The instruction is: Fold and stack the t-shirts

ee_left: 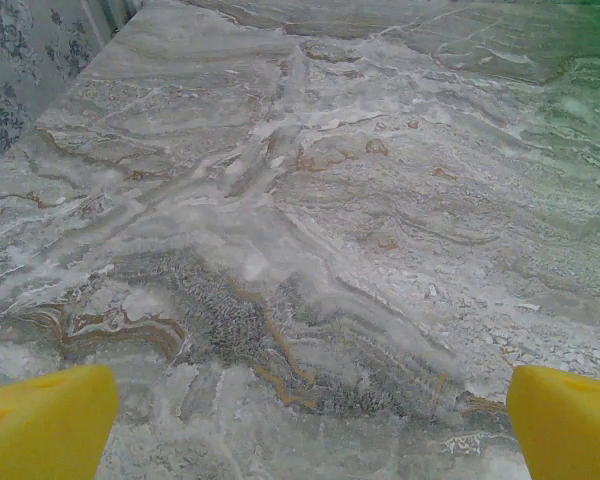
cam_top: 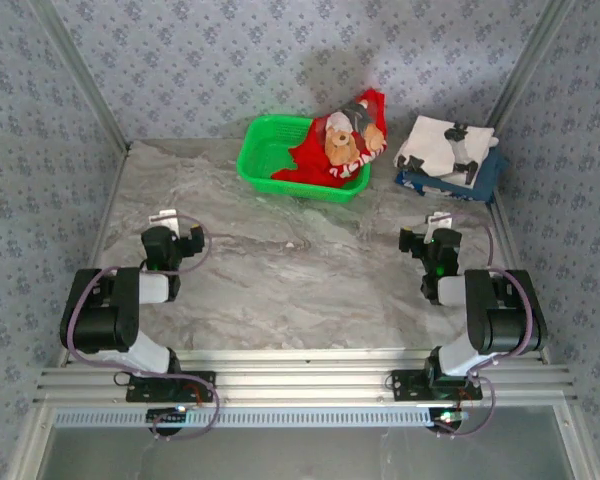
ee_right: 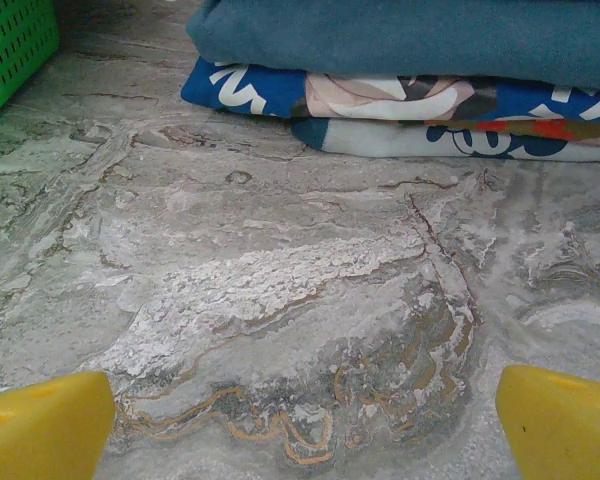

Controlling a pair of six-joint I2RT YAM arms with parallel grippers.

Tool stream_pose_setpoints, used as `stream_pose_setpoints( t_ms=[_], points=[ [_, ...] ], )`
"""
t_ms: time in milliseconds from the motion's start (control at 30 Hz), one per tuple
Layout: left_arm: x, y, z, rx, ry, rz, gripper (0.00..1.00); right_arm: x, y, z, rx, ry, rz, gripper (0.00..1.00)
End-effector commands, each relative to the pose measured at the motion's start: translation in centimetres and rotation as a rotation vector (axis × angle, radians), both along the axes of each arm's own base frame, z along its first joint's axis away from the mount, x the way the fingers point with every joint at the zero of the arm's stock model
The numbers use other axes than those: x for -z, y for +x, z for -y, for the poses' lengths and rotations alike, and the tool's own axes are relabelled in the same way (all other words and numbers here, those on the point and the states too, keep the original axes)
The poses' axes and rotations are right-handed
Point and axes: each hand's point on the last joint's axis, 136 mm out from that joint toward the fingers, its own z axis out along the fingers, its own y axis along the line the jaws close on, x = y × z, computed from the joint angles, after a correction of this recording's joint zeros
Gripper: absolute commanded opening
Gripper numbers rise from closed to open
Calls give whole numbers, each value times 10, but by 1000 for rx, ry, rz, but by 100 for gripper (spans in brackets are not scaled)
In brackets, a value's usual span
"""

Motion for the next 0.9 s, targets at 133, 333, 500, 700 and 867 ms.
stream_pose_setpoints(
  t_ms=[133, 333, 500, 700, 867],
  points=[
    [-9, 3, -3, -10, 3, 35, 100, -8, 7, 1, -10, -9, 22, 100],
    [-9, 3, -3, -10, 4, 36, 100, -9, 7, 1, -10, -9, 23, 100],
    [-9, 3, -2, -10, 3, 35, 100, -9, 7, 0, -12, -9, 23, 100],
    [-9, 3, -3, -11, 3, 35, 100, -8, 7, 1, -11, -6, 20, 100],
    [-30, 2, 2, 4, 18, 31, 100, -26, 6, -3, -12, -29, -19, 100]
  ],
)
